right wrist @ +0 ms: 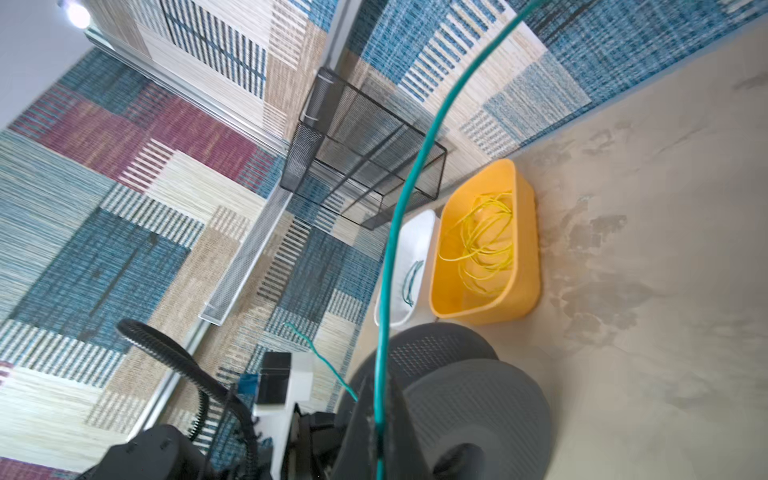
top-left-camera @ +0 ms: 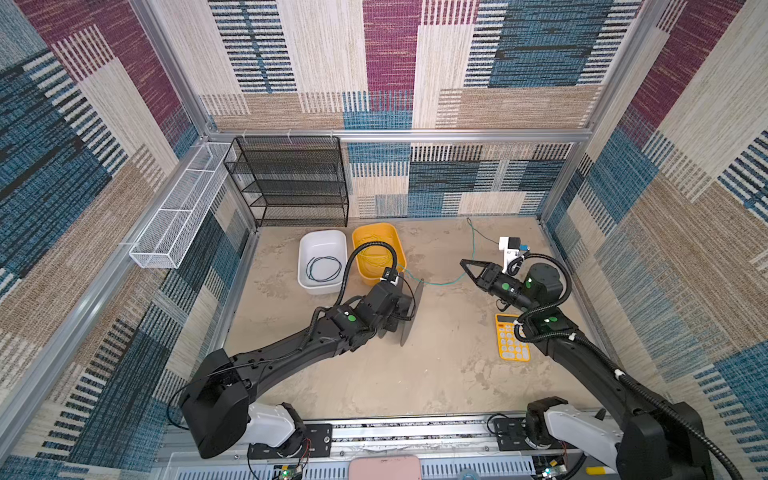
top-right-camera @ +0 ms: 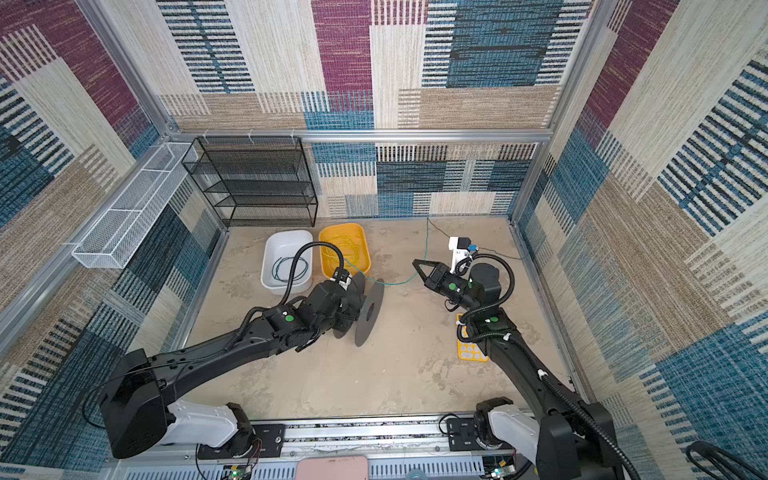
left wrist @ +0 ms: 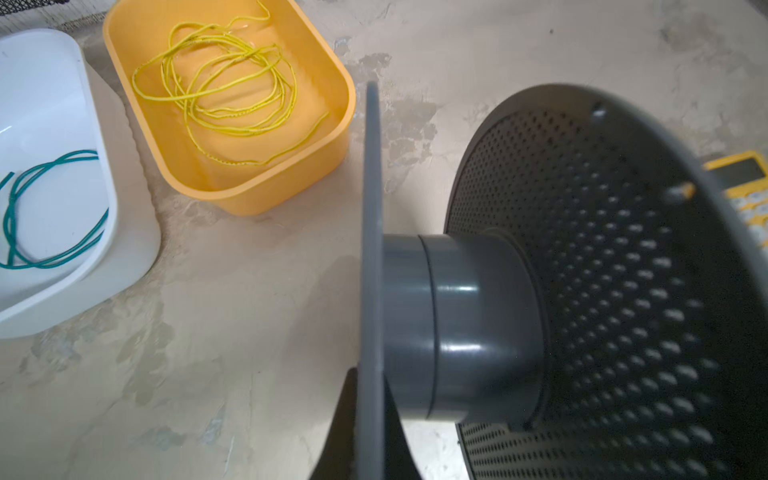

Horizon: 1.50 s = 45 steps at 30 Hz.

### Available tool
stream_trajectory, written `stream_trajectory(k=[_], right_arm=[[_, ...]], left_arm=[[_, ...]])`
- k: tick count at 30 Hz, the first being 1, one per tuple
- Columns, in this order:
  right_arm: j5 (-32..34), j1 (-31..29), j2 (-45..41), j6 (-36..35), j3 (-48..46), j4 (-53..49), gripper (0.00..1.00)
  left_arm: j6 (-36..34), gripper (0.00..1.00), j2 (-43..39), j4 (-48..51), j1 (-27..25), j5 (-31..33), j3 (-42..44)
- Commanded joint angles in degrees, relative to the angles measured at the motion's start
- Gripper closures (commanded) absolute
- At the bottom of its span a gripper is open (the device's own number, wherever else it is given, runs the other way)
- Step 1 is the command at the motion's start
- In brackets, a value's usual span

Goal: Wrap the cables
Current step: 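Hold the upright spool with the left gripper while right gripper approaches with cable, then loop the green cable over the spool hub with the right gripper while left holds spool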

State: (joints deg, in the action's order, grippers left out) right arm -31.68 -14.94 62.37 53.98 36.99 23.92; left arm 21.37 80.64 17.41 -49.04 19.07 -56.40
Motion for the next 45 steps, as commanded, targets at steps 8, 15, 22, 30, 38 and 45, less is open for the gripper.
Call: stream_trajectory(k=[8,15,22,30,38,45], right_arm=[[13.9,-12.0,9.5,8.4,2.9,13.0,1.00],[17.2,-15.4,16.0,7.7,7.1,12.7,1.00],[16.3,-18.2,19.4,7.3,5.8,12.8,1.00],[15.6,-19.2,18.7,5.0,4.6,10.7,1.00],[16.5,-19.2,19.5,4.7,1.2,11.9,1.00],[16.3,-19.1,19.7,4.2,0.9,12.0,1.00]], left_arm=[[7.9,0.93,4.8,0.7,-0.3,-2.7,-4.3],[7.0,0.90,5.6,2.3,-0.6,-1.5,-7.0],[8.5,0.90,8.2,4.0,-0.7,-0.4,-9.3],[9.5,0.86,10.1,4.9,-0.8,0.2,-11.6],[9.5,0.75,9.5,5.0,-1.1,0.3,-11.8],[8.3,0.62,6.5,5.2,-1.2,0.0,-10.0]])
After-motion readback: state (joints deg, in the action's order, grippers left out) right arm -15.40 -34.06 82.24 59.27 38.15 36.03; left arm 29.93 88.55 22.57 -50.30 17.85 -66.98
